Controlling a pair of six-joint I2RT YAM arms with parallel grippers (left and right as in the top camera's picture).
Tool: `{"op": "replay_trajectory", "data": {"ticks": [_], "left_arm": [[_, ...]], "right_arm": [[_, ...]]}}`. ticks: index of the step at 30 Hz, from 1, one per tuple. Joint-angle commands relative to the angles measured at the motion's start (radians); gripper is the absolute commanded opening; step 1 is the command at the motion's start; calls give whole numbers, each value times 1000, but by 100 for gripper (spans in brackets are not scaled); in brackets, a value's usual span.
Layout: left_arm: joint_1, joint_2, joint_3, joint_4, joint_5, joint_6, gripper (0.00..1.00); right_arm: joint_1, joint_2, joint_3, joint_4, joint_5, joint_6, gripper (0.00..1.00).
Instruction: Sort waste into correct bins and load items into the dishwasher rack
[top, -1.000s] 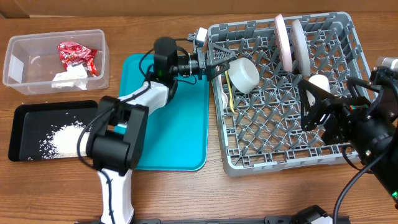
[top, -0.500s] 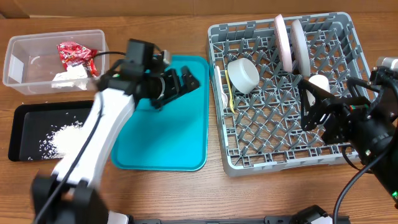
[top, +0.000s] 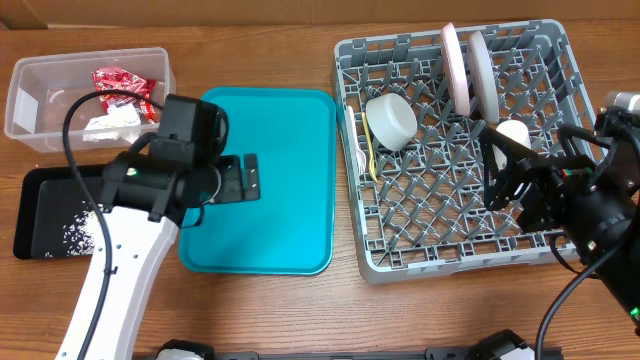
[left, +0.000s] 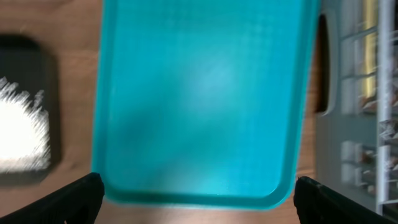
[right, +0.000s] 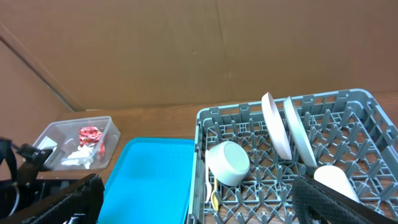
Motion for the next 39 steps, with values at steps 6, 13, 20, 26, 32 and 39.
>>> {"op": "replay_trajectory", "data": {"ticks": [6,13,20,26,32,39], "left_arm": [[344,-13,13,-53,-18,-10,100],[422,-13,12,-53,-8,74,100],[421,-13,12,-49,-8,74,100],[421,-13,12,-45,-7,73,100],[421,-13,12,-45,-7,73,100],[421,-13,12,-45,-7,73,100]], "right_arm": [[-4,-3,7,2,8,2,100],[-4,-3,7,2,8,2,100],[-4,-3,7,2,8,2,100],[-4,-3,7,2,8,2,100],[-4,-3,7,2,8,2,100],[-4,-3,7,-5,8,1,100]]}}
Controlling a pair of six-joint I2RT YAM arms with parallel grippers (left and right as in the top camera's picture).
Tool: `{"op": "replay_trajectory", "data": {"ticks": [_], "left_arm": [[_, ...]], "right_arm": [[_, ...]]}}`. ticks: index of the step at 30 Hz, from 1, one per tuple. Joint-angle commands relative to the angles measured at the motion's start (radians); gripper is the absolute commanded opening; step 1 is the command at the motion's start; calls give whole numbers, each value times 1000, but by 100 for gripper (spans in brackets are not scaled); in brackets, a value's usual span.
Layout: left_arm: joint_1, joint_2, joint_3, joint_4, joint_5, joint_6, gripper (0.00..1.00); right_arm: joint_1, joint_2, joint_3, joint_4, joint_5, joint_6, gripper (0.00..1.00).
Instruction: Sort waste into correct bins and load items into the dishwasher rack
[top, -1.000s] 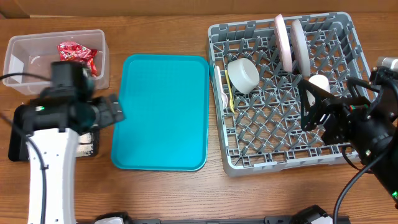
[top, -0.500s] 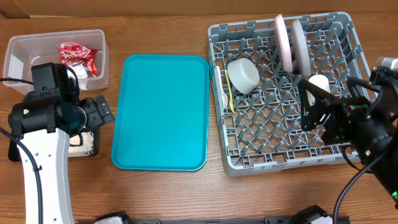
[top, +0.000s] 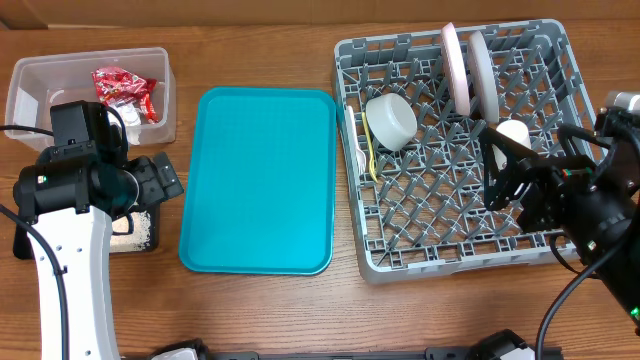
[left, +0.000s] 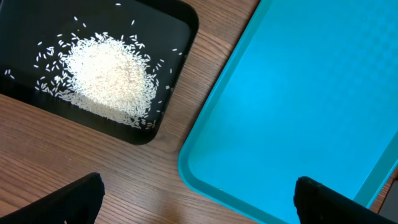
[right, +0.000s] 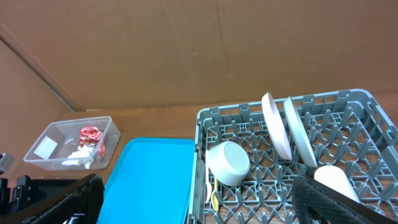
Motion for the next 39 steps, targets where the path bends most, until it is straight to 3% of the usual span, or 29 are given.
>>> {"op": "replay_trajectory", "data": {"ticks": [1,6,10,16,25,31,39], "left_arm": [[4,-12,12,5,9,18,100],[4,-12,12,4,9,18,100],[4,-12,12,5,9,18,100],[4,-12,12,4,9,18,100],[4,-12,12,4,9,18,100],[4,-12,12,5,9,18,100],[4,-12,12,5,9,18,100]], "right_arm": [[-4,-3,7,-26,8,1,100],[-4,-5,5,-170,50,-38,100],[-71,-83,-68,-34,36,-172,100],[-277,-384,-494,245,6,-241,100],[-304,-850,-1225,548,-63,-236,100],[-362,-1027,-1476,660,-97,-232,100],[-373,-1025,-1684,926,-100,-233,100]]}}
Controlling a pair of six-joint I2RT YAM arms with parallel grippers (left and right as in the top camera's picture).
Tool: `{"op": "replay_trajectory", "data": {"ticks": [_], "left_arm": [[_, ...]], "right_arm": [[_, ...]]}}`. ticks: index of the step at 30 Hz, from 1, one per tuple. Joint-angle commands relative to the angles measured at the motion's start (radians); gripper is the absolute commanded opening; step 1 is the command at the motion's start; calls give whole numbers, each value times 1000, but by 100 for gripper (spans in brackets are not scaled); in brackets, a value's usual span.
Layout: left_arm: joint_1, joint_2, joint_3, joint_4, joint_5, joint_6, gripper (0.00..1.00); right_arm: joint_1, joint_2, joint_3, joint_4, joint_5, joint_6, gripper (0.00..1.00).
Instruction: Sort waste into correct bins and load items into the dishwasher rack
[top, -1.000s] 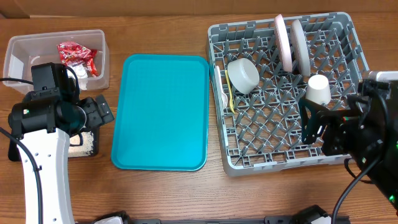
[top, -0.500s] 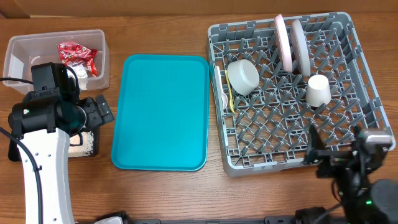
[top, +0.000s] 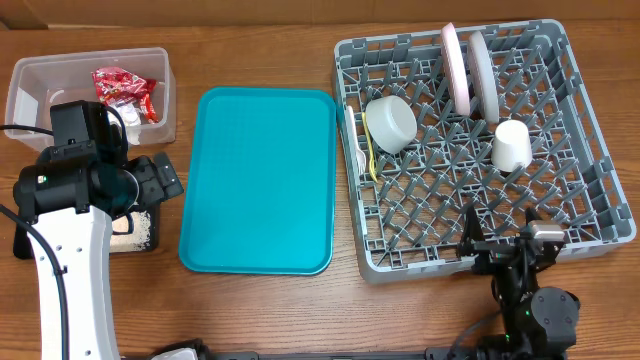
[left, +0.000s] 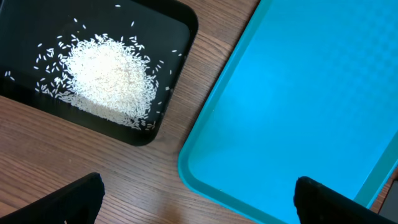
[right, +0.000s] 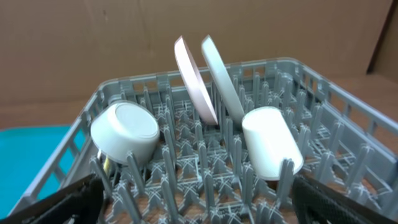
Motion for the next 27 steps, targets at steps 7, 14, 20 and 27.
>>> {"op": "replay_trajectory", "data": {"ticks": [7,14,20,27], "left_arm": [[4,-12,12,2,9,15,100],[4,-12,12,1,9,15,100],[4,-12,12,1,9,15,100],[4,-12,12,1,9,15,100]], "right_arm": [[-8,-12,-150,158,-10,0,100],[-8,-12,-150,158,-10,0,100],[-8,-12,-150,158,-10,0,100],[-8,-12,-150,158,-10,0,100]]}}
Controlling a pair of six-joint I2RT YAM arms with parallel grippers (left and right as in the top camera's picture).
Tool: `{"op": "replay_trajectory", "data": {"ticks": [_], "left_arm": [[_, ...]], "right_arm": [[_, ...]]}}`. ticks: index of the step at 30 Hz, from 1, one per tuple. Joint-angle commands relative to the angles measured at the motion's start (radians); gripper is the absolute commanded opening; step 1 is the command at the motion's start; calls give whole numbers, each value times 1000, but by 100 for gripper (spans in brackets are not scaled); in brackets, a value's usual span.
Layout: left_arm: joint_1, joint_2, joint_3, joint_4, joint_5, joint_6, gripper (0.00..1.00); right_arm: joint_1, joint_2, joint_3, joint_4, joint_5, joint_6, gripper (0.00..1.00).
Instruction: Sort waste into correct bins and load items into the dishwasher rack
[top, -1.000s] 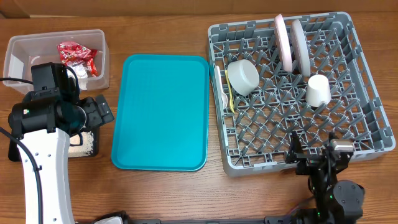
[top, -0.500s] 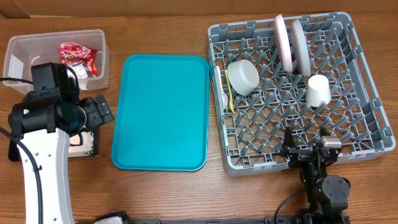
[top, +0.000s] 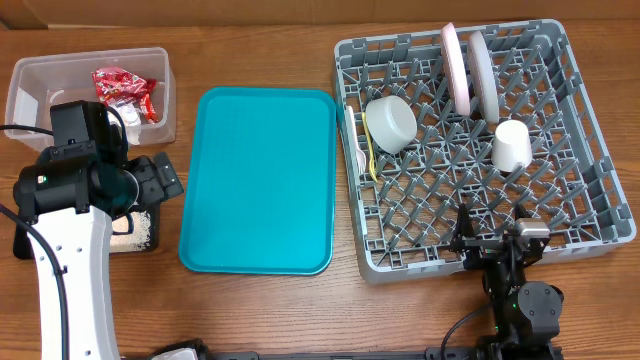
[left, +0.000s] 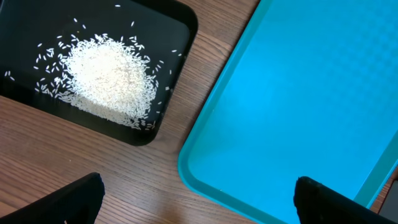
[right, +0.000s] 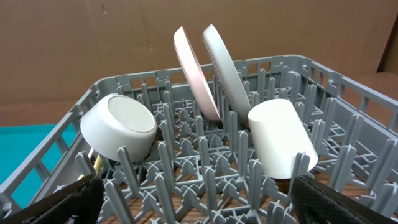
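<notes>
The grey dishwasher rack (top: 590, 150) holds a white bowl (top: 390, 122), a pink plate (top: 456, 65), a pale plate (top: 481, 65), a white cup (top: 510, 146) and a yellow utensil (top: 371, 160). My right gripper (top: 497, 243) sits low at the rack's front edge, open and empty; its wrist view looks across the rack (right: 205, 168) at the bowl (right: 118, 127) and cup (right: 283, 137). The left gripper (top: 160, 180) hangs open between the black tray of rice (left: 106, 74) and the bare teal tray (left: 298, 93).
A clear bin (top: 30, 95) at the far left holds a red wrapper (top: 125, 85) and white scraps. The black tray (top: 30, 215) lies in front of it, partly under my left arm. A cardboard wall stands behind the table.
My right gripper has shifted slightly left along the rack's front edge, so the bowl and cup sit a little differently in its view. The left arm has not moved.
First my left gripper was open over the teal tray and the right arm hung over the rack's right side by the cup. Then the left stood beside the black rice tray. Later the right arm was low in front of the rack, cup lying free.
</notes>
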Motion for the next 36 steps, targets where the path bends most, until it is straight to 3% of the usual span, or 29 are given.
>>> {"op": "replay_trajectory", "data": {"ticks": [1,10,17,22,29,36], "left_arm": [[-2,-12,12,0,9,15,100],[-43,-130,8,3,-32,17,100],[-180,-395,-53,270,8,202,100],[-209,-696,-250,443,76,352,100],[-232,-1121,-593,591,84,355,100],[-246,-1316,-878,750,142,320,100]], "right_arm": [[-8,-10,-3,5,-6,0,100],[-8,-10,-3,5,-6,0,100],[-8,-10,-3,5,-6,0,100],[-8,-10,-3,5,-6,0,100],[-8,-10,-2,5,-6,0,100],[-8,-10,-3,5,-6,0,100]]}}
